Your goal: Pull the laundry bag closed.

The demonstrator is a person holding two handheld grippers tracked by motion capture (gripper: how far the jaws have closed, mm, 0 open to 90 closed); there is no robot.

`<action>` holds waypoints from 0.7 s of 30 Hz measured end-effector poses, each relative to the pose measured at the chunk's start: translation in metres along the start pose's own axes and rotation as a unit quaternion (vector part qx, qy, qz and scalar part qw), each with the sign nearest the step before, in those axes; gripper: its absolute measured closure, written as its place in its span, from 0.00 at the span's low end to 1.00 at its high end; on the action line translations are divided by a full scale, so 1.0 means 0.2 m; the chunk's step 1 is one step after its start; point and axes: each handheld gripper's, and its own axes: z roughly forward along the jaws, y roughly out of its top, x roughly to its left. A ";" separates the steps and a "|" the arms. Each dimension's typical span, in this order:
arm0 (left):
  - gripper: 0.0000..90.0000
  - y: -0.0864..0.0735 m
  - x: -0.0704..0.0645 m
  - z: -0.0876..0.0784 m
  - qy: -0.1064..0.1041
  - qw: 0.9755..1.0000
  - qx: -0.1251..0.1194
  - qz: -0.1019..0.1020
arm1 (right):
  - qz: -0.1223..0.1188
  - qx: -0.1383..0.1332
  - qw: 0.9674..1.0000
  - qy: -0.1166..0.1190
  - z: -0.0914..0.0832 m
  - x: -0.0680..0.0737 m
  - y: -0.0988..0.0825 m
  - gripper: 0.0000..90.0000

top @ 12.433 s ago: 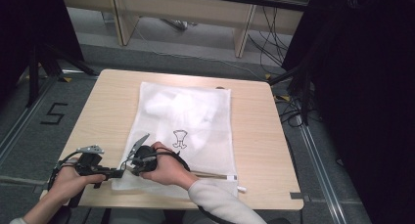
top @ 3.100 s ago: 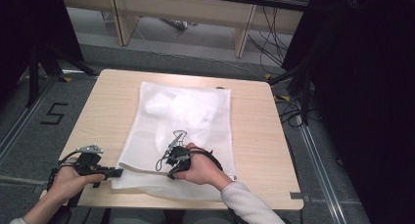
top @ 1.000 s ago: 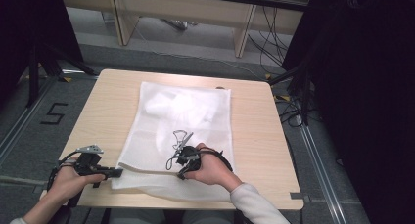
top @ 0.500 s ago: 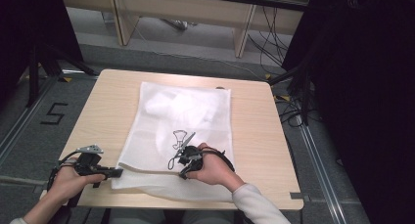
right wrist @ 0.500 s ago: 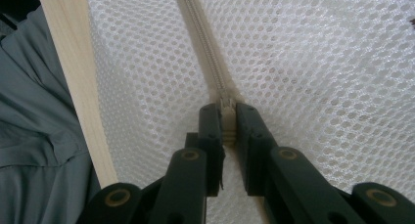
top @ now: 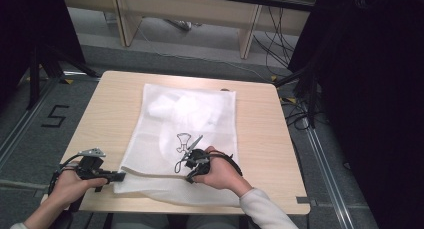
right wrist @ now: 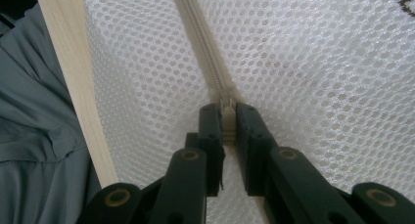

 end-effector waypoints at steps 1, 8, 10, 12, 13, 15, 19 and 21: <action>0.95 0.00 0.00 0.01 0.004 1.000 -0.011 -0.002 | 0.000 0.000 1.000 0.001 0.00 0.00 0.00 0.92; 0.95 0.00 0.00 0.00 0.001 1.000 0.000 -0.001 | 0.003 0.000 1.000 0.000 -0.01 0.00 -0.01 0.92; 0.95 0.00 0.00 0.00 0.003 1.000 -0.002 0.001 | 0.008 -0.001 1.000 -0.002 -0.02 -0.01 -0.02 0.92; 0.95 0.00 0.00 0.01 0.003 1.000 -0.011 -0.001 | 0.006 -0.002 1.000 0.000 -0.02 -0.01 -0.02 0.92; 0.95 0.00 0.00 0.01 0.003 1.000 -0.011 -0.002 | 0.006 -0.003 1.000 0.001 -0.02 -0.01 -0.03 0.92; 0.95 0.00 0.00 0.00 0.000 1.000 -0.007 -0.001 | 0.018 -0.007 1.000 0.009 -0.02 0.00 -0.03 0.92; 0.95 0.00 0.00 0.00 0.002 1.000 -0.001 0.000 | 0.007 -0.003 1.000 0.000 -0.02 -0.01 -0.03 0.92; 0.95 0.00 0.00 0.01 0.003 1.000 -0.011 -0.001 | 0.006 -0.004 1.000 0.001 -0.03 -0.02 -0.03 0.92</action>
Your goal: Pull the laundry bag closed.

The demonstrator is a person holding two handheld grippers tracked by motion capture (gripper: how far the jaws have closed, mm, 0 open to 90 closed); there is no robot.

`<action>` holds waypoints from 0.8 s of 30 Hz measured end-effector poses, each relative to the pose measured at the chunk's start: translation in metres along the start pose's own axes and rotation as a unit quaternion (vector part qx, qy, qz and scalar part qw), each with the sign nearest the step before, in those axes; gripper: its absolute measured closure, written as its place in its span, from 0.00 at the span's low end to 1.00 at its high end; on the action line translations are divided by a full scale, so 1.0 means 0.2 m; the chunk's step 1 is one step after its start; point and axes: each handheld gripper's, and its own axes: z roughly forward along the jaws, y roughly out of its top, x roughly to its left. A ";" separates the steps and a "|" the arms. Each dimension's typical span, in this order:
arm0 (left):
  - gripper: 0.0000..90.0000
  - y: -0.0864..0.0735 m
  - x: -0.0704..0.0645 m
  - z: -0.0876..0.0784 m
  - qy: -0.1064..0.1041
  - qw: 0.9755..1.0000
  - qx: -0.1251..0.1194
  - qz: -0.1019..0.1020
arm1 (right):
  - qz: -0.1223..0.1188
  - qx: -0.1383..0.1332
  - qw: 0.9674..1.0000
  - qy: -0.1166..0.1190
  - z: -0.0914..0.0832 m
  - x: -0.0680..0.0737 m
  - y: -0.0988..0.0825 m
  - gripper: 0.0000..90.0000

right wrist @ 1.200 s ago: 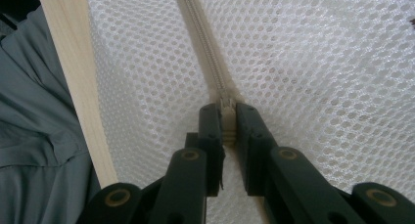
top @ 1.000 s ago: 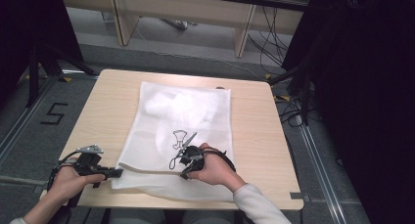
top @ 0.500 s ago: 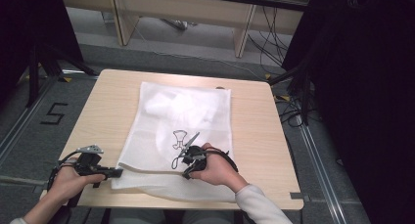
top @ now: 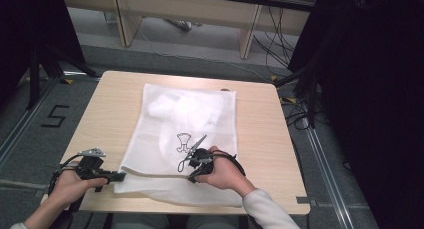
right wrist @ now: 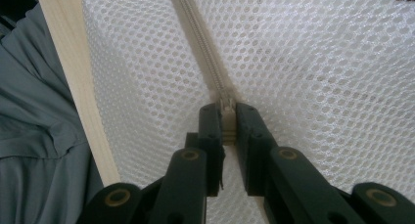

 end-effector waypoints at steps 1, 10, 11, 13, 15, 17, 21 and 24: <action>0.95 0.00 0.00 0.00 0.000 1.000 0.000 0.000 | 0.001 0.000 1.000 0.000 0.00 0.00 0.00 0.92; 0.95 0.00 0.00 0.00 0.001 1.000 -0.001 0.001 | 0.004 0.001 1.000 -0.003 -0.01 0.00 -0.01 0.92; 0.95 0.00 0.00 0.00 0.001 1.000 0.000 0.000 | 0.005 0.001 1.000 -0.002 -0.01 -0.01 -0.02 0.92; 0.95 0.00 0.00 0.00 0.001 1.000 0.000 0.000 | 0.023 -0.004 1.000 0.002 -0.01 0.00 -0.02 0.92; 0.95 0.00 0.00 0.00 0.001 1.000 -0.001 0.000 | 0.022 -0.002 1.000 0.004 -0.02 0.00 -0.03 0.92; 0.95 0.00 0.00 0.00 -0.001 1.000 0.006 0.001 | 0.025 -0.004 1.000 0.000 -0.02 0.00 -0.03 0.92; 0.95 0.00 0.00 -0.01 0.000 1.000 0.011 0.002 | 0.019 0.000 1.000 -0.004 -0.03 -0.01 -0.04 0.92; 0.95 0.00 0.00 0.00 0.000 1.000 0.001 0.000 | 0.024 -0.006 1.000 0.000 -0.02 -0.01 -0.04 0.92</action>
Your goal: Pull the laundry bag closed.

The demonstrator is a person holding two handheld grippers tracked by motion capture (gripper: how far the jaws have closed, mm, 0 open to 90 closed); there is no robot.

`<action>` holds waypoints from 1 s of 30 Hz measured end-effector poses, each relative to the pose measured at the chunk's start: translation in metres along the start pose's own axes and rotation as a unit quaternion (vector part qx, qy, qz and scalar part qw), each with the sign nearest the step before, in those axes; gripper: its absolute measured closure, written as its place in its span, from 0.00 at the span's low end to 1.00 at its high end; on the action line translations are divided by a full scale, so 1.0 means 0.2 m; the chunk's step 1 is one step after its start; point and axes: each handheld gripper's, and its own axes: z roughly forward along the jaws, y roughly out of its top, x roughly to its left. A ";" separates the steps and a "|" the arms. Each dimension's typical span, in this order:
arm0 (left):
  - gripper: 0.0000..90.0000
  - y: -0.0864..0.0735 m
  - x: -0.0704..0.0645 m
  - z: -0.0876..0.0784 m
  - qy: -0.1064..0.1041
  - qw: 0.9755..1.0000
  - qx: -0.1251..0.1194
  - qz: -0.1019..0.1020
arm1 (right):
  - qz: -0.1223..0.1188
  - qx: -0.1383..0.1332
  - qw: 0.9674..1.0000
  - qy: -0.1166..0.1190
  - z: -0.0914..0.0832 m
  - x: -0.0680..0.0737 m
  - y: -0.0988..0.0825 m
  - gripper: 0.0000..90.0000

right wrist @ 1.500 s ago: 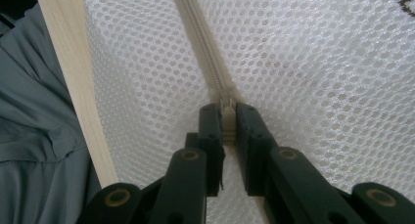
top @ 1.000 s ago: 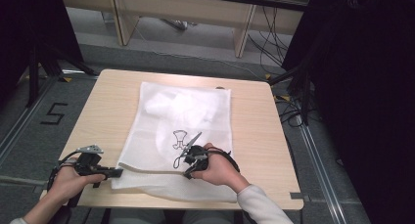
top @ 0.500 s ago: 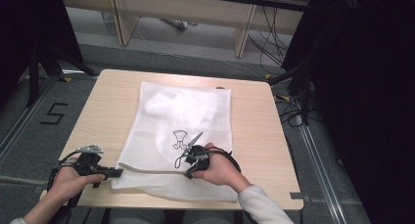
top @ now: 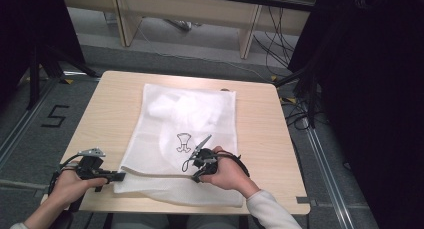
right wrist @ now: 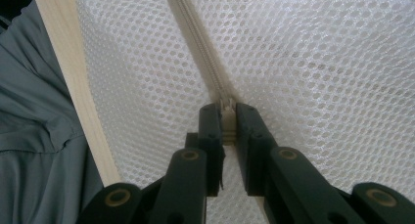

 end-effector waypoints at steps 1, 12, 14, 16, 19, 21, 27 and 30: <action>0.95 0.00 0.00 0.00 0.001 1.000 0.001 0.001 | -0.012 0.004 1.000 -0.005 0.00 -0.01 0.00 0.92; 0.95 0.00 0.00 0.00 0.002 1.000 0.000 -0.001 | -0.005 -0.001 1.000 -0.010 -0.02 -0.01 -0.02 0.92; 0.95 0.00 0.00 0.00 0.002 1.000 0.000 -0.002 | -0.004 -0.002 1.000 -0.009 -0.02 -0.01 -0.02 0.92; 0.95 0.00 0.00 0.00 0.002 1.000 0.000 -0.002 | 0.008 -0.004 1.000 -0.002 -0.02 -0.01 -0.03 0.92; 0.95 0.00 0.00 0.00 0.002 1.000 0.001 -0.002 | 0.004 -0.006 1.000 0.001 -0.02 -0.01 -0.03 0.92; 0.95 0.00 0.00 0.00 0.001 1.000 0.000 -0.003 | 0.004 -0.005 1.000 -0.002 -0.03 -0.01 -0.04 0.92; 0.95 0.00 0.00 0.00 0.002 1.000 0.001 -0.003 | 0.006 -0.008 1.000 -0.008 -0.04 -0.02 -0.05 0.92; 0.95 0.00 0.00 0.00 0.002 1.000 0.001 -0.003 | 0.007 -0.009 1.000 -0.004 -0.04 -0.02 -0.06 0.92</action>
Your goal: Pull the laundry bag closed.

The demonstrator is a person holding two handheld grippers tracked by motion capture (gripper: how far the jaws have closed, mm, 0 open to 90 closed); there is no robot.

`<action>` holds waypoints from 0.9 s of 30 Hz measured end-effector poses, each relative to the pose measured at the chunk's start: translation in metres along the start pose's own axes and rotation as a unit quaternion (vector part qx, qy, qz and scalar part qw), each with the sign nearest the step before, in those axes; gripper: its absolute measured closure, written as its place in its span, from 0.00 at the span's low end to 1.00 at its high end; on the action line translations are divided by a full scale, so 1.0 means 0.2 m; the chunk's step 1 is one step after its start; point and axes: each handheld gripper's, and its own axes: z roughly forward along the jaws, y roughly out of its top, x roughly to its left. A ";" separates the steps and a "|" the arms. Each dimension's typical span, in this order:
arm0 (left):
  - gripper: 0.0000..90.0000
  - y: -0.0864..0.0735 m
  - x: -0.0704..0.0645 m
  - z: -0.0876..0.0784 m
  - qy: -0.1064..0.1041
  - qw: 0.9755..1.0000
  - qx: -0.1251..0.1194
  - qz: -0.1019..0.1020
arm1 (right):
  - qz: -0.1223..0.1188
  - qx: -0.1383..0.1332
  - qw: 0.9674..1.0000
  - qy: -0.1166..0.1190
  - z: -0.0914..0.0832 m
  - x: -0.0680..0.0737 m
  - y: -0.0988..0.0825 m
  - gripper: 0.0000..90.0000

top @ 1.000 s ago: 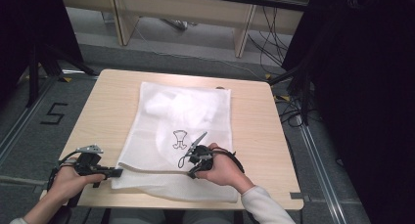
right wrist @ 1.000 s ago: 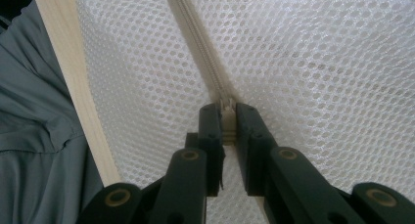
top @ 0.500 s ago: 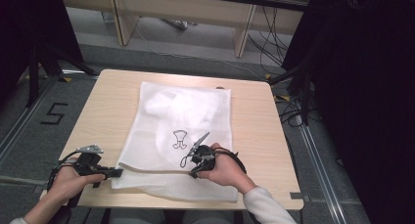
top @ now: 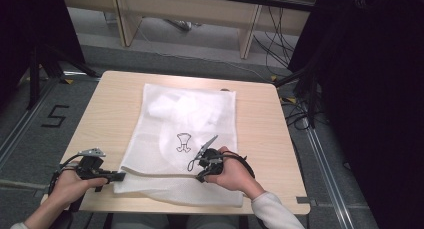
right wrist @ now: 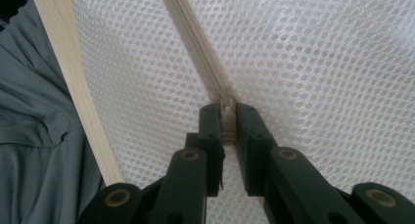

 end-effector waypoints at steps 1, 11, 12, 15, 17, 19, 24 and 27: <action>0.95 0.00 0.00 0.00 0.000 1.000 0.000 -0.001 | 0.003 0.000 1.000 -0.001 0.00 0.00 0.00 0.92; 0.95 0.00 0.00 0.00 0.000 1.000 -0.001 0.000 | 0.003 -0.001 1.000 -0.002 -0.01 -0.01 -0.03 0.92; 0.95 0.00 0.00 0.00 0.000 1.000 -0.001 0.000 | 0.005 -0.001 1.000 -0.003 -0.01 -0.01 -0.03 0.92; 0.95 0.00 0.00 0.00 0.003 1.000 0.003 -0.001 | 0.008 0.000 1.000 -0.005 -0.02 -0.01 -0.03 0.92; 0.95 0.00 0.00 0.00 0.001 1.000 0.000 0.000 | 0.006 -0.003 1.000 0.000 -0.02 -0.01 -0.03 0.92; 0.95 0.00 0.00 0.00 0.003 1.000 0.000 -0.001 | 0.000 0.000 1.000 -0.006 -0.02 -0.02 -0.04 0.92; 0.95 0.00 0.00 0.00 0.002 1.000 -0.002 -0.001 | 0.007 -0.001 1.000 -0.003 -0.03 -0.02 -0.05 0.92; 0.95 0.00 0.00 0.00 0.001 1.000 -0.002 0.000 | 0.006 -0.002 1.000 -0.008 -0.03 -0.02 -0.05 0.92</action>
